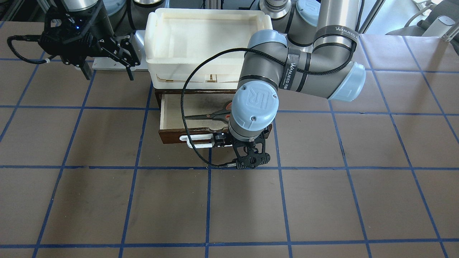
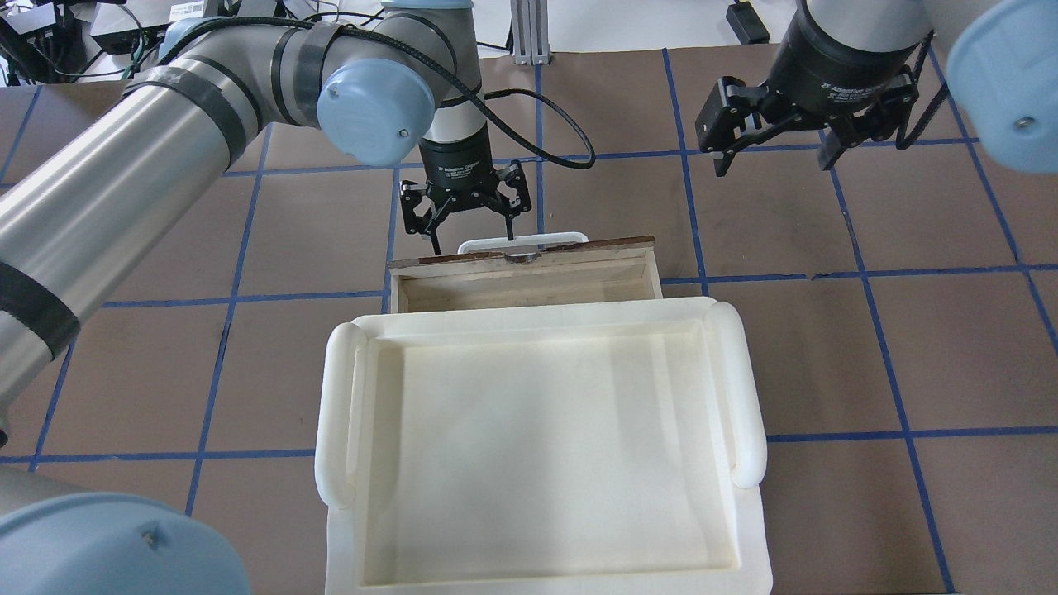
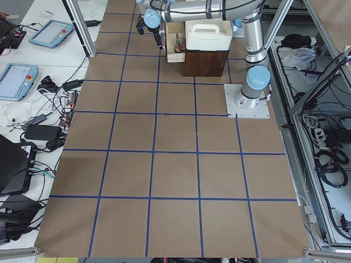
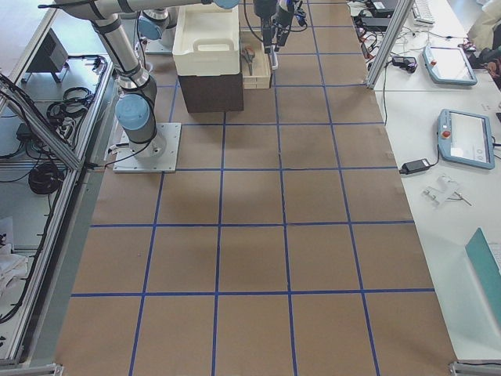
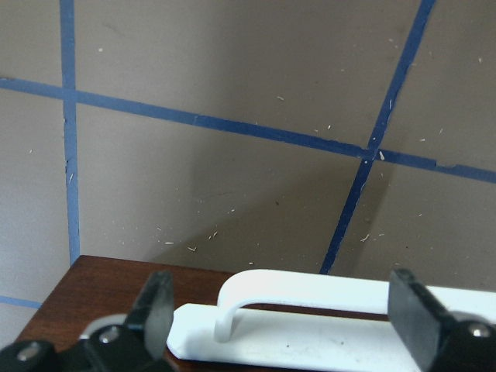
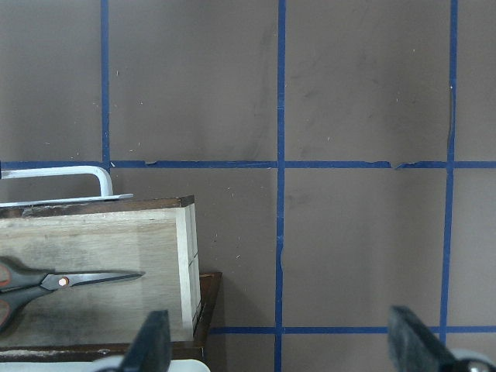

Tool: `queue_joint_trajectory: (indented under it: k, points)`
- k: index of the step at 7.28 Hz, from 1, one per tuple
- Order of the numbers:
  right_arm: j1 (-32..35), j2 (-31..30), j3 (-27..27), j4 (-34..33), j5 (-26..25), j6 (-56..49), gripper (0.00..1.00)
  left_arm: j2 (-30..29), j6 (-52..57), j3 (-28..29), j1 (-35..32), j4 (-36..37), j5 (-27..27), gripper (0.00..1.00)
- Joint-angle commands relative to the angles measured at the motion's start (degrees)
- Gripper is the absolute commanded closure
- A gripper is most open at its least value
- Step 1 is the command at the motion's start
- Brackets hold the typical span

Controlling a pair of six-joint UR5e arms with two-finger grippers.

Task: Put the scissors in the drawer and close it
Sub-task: 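Push the drawer front away from the robot with the left gripper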

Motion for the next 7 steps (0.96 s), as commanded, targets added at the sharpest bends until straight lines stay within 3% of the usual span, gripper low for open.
queue_joint_trajectory:
  k: [1, 4, 7]
  points:
    - [0.1, 0.0, 0.0, 0.0, 0.0, 0.0, 0.00, -1.9, 0.6, 1.4, 2.5, 5.1, 2.5, 0.00]
    - [0.2, -0.1, 0.0, 0.0, 0.0, -0.1, 0.00, -3.6, 0.1, 0.4, 1.4, 7.4, 0.0, 0.00]
    - [0.2, -0.1, 0.0, 0.0, 0.0, -0.2, 0.00, -2.9, -0.3, -0.7, -0.7, 2.9, -0.3, 0.00]
